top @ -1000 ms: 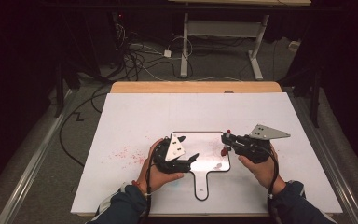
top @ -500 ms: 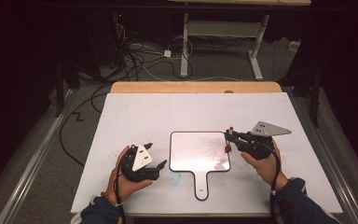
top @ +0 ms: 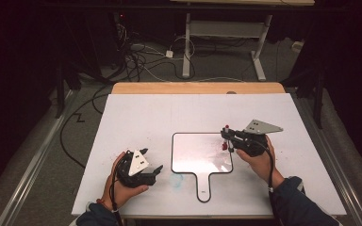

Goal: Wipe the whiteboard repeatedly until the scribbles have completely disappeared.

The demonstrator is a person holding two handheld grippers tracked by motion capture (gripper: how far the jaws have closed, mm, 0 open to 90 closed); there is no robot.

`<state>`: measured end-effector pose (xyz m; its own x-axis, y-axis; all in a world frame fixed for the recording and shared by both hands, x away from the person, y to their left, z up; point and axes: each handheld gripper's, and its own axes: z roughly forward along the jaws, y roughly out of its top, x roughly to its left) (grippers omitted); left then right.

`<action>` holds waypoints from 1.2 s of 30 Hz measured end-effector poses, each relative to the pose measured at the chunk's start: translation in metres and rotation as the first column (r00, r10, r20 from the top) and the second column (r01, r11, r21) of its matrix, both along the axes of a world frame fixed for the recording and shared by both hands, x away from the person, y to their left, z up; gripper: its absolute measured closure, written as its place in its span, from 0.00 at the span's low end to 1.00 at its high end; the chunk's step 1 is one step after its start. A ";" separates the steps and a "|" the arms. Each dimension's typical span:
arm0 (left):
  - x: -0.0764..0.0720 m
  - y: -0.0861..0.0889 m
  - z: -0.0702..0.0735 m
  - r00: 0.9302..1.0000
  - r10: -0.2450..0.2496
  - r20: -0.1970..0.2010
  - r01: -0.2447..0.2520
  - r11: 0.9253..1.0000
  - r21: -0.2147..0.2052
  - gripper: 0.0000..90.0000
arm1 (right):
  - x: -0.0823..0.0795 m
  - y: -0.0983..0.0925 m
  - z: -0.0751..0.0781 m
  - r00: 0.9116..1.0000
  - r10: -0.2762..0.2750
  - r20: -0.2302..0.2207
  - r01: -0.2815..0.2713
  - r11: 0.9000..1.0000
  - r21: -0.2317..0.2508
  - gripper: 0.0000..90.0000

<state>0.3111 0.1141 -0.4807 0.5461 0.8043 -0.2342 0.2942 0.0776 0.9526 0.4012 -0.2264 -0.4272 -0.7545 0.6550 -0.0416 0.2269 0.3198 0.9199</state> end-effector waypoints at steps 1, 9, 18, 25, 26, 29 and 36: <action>0.000 0.000 0.000 1.000 0.001 0.001 -0.001 1.000 0.001 0.24 | 0.003 0.002 -0.002 1.000 0.003 0.000 -0.003 1.000 0.000 0.90; -0.002 0.003 -0.001 1.000 0.008 0.001 -0.008 1.000 0.003 0.24 | 0.029 0.016 -0.014 0.997 -0.063 0.052 0.067 0.995 -0.075 0.91; -0.003 -0.002 -0.003 1.000 -0.013 -0.008 0.014 1.000 0.017 0.24 | 0.033 0.022 -0.019 0.989 -0.117 0.085 0.122 0.991 -0.061 0.91; -0.004 -0.002 -0.002 1.000 -0.015 -0.007 0.015 1.000 0.007 0.24 | 0.024 0.045 -0.020 0.997 -0.030 0.070 0.033 0.999 -0.043 0.91; -0.004 -0.002 -0.002 1.000 -0.015 -0.009 0.015 1.000 0.010 0.24 | 0.024 0.045 -0.020 0.997 -0.031 0.073 0.034 0.998 -0.047 0.91; -0.004 -0.002 -0.002 1.000 -0.020 -0.009 0.020 1.000 0.011 0.24 | 0.030 0.036 -0.020 0.994 -0.070 0.083 0.075 0.996 -0.057 0.91; -0.004 -0.002 -0.002 1.000 -0.014 -0.006 0.014 1.000 0.006 0.24 | 0.033 0.024 -0.021 0.990 -0.120 0.069 0.122 0.992 -0.019 0.91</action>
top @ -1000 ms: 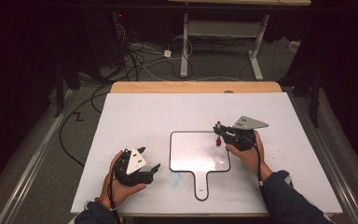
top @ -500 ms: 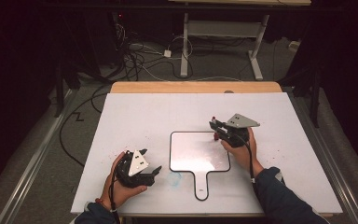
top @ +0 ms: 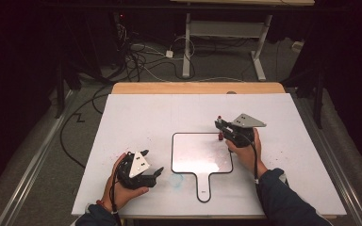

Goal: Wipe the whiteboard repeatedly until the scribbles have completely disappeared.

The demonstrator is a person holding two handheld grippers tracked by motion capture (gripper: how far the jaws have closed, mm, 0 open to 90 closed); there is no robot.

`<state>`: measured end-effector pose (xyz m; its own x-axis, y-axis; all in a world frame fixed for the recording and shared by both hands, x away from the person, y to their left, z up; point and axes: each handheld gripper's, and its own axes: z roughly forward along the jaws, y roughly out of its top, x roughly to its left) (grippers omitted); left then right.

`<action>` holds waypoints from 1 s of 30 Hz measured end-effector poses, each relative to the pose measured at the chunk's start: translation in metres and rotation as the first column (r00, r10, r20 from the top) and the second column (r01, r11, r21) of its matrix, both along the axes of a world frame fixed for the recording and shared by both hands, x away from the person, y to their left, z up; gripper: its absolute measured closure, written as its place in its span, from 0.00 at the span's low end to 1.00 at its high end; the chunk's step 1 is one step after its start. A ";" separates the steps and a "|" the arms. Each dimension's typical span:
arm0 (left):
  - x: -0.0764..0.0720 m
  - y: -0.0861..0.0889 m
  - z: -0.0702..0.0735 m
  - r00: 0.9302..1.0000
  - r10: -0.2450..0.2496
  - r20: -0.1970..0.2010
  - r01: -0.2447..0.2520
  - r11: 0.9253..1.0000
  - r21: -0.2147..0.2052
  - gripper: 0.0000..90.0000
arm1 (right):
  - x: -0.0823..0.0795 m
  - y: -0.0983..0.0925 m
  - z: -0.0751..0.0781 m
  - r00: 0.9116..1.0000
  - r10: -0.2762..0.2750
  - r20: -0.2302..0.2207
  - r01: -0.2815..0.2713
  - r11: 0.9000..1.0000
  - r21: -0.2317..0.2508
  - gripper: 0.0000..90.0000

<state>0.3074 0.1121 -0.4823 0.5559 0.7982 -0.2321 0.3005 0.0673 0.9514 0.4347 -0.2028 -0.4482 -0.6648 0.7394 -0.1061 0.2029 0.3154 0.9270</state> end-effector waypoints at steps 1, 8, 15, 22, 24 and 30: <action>0.000 0.000 0.000 1.000 -0.001 0.000 0.001 1.000 0.003 0.24 | -0.003 0.005 -0.001 0.999 0.033 -0.008 -0.033 0.999 0.014 0.91; -0.001 0.000 0.000 1.000 -0.003 -0.002 0.003 1.000 0.002 0.24 | -0.020 0.021 -0.001 0.992 0.125 -0.001 -0.125 0.992 -0.007 0.91; -0.001 0.000 0.000 1.000 -0.003 0.000 0.003 1.000 0.005 0.24 | -0.009 -0.010 -0.001 1.000 0.004 0.031 -0.003 1.000 -0.024 0.91; 0.000 -0.001 -0.001 1.000 -0.004 -0.001 0.004 1.000 0.007 0.24 | -0.014 -0.006 -0.002 0.999 0.043 0.032 -0.043 0.999 -0.008 0.91; 0.000 -0.001 0.000 1.000 -0.003 -0.001 0.003 1.000 0.006 0.24 | -0.020 0.003 -0.003 0.995 0.100 0.020 -0.100 0.995 0.007 0.91; -0.001 0.000 0.000 1.000 -0.003 -0.002 0.003 1.000 0.006 0.24 | -0.025 0.014 -0.003 0.990 0.142 0.023 -0.142 0.990 -0.009 0.91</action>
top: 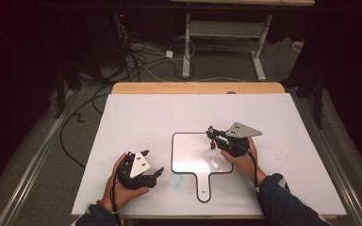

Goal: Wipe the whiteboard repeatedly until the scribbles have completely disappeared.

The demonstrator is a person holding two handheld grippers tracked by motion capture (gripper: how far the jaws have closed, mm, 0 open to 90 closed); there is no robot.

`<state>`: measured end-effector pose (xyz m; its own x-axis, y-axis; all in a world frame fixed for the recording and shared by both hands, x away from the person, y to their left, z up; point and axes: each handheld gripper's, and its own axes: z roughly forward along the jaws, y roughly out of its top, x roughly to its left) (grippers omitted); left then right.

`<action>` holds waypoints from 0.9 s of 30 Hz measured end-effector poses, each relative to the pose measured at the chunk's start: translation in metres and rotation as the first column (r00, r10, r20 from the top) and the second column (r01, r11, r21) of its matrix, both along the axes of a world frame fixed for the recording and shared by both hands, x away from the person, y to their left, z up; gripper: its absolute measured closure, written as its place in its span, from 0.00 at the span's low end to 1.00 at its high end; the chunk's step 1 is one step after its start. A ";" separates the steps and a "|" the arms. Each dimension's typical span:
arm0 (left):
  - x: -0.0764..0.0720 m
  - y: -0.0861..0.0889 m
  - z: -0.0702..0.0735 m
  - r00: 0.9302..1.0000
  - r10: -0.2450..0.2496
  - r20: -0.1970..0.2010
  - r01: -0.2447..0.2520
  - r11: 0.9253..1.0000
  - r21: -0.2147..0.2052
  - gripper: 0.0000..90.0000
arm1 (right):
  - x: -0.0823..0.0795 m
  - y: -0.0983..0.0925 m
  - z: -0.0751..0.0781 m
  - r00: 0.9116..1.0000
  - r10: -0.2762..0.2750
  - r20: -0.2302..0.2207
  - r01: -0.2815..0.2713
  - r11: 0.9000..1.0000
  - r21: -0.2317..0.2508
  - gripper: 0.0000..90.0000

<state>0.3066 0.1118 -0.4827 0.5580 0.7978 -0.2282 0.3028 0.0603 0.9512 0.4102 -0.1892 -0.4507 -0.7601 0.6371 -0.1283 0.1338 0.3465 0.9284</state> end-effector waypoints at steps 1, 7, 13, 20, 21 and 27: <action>0.000 0.000 0.000 1.000 0.000 0.000 0.000 1.000 0.001 0.24 | 0.002 -0.003 0.001 1.000 -0.026 0.002 0.026 1.000 -0.008 0.91; 0.000 0.000 0.000 1.000 -0.003 0.000 0.003 1.000 0.000 0.24 | 0.009 -0.022 0.002 0.994 -0.107 -0.010 0.107 0.994 -0.001 0.91; -0.001 -0.002 0.000 1.000 -0.007 0.003 0.007 1.000 0.005 0.24 | -0.010 -0.015 0.002 0.999 -0.010 -0.041 0.011 1.000 0.021 0.91; -0.001 -0.003 0.000 1.000 -0.010 0.002 0.010 1.000 0.011 0.24 | -0.006 -0.029 0.002 0.996 -0.082 0.021 0.082 0.996 -0.023 0.91; -0.001 -0.003 0.000 1.000 -0.010 0.002 0.010 1.000 0.011 0.24 | -0.004 -0.032 0.002 0.995 -0.098 0.022 0.098 0.995 -0.024 0.91; 0.000 -0.003 -0.001 1.000 -0.014 -0.001 0.014 1.000 0.013 0.24 | -0.005 -0.030 0.001 0.994 -0.104 0.021 0.104 0.994 -0.014 0.91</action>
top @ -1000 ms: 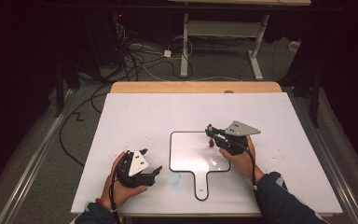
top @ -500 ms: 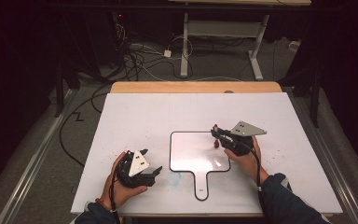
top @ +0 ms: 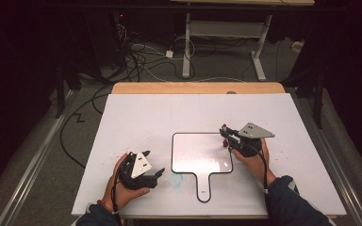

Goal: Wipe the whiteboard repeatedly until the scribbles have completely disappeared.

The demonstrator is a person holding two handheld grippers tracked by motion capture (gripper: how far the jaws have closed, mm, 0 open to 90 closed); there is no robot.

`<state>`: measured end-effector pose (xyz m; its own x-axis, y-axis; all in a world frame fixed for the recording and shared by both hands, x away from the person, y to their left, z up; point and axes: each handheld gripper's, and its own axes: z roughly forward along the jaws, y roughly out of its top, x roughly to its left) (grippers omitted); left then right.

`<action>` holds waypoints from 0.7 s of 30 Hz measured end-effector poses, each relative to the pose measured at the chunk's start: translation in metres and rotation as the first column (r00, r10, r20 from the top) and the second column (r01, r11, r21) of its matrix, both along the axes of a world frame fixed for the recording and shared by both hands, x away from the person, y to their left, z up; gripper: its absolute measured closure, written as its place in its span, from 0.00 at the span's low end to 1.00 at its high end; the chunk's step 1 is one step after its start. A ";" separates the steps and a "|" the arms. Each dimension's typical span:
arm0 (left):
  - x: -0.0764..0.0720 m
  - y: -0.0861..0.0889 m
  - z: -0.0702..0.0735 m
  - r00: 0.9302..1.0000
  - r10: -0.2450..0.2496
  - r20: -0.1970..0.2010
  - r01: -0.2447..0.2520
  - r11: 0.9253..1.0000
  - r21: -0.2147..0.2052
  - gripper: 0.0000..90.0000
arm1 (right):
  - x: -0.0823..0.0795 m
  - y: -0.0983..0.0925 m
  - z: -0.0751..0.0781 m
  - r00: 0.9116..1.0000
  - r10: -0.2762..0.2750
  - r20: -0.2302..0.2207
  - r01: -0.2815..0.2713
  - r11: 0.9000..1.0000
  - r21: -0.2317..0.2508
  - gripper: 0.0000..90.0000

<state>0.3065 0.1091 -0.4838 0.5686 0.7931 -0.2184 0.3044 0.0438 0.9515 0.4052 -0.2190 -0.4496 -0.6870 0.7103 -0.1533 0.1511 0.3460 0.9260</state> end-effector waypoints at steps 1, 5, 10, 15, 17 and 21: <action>0.000 0.000 0.000 1.000 0.000 0.000 0.000 1.000 -0.001 0.24 | -0.001 0.004 0.000 1.000 0.015 0.002 -0.015 1.000 -0.002 0.91; 0.000 0.000 0.000 1.000 -0.002 -0.001 0.002 1.000 -0.001 0.24 | -0.009 0.023 -0.002 0.997 0.083 -0.004 -0.083 0.996 0.014 0.91; 0.000 0.000 0.000 1.000 0.002 -0.002 -0.002 1.000 -0.005 0.24 | -0.014 0.032 -0.002 0.993 0.121 0.007 -0.121 0.993 -0.012 0.91; -0.001 0.000 0.000 1.000 0.001 -0.002 -0.001 1.000 -0.006 0.24 | 0.000 0.015 -0.002 1.000 0.014 0.023 -0.013 1.000 -0.020 0.91; -0.001 0.000 0.000 1.000 0.001 0.000 -0.001 1.000 -0.006 0.24 | 0.001 0.012 -0.002 1.000 0.007 0.017 -0.007 1.000 -0.007 0.91; 0.000 0.000 0.000 1.000 -0.002 -0.004 0.002 1.000 -0.002 0.24 | -0.008 0.021 -0.002 0.998 0.056 0.010 -0.056 0.998 -0.005 0.91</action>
<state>0.3065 0.1087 -0.4843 0.5693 0.7915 -0.2222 0.3085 0.0449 0.9502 0.3977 -0.1983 -0.4516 -0.7241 0.6700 -0.1635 0.1224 0.3582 0.9256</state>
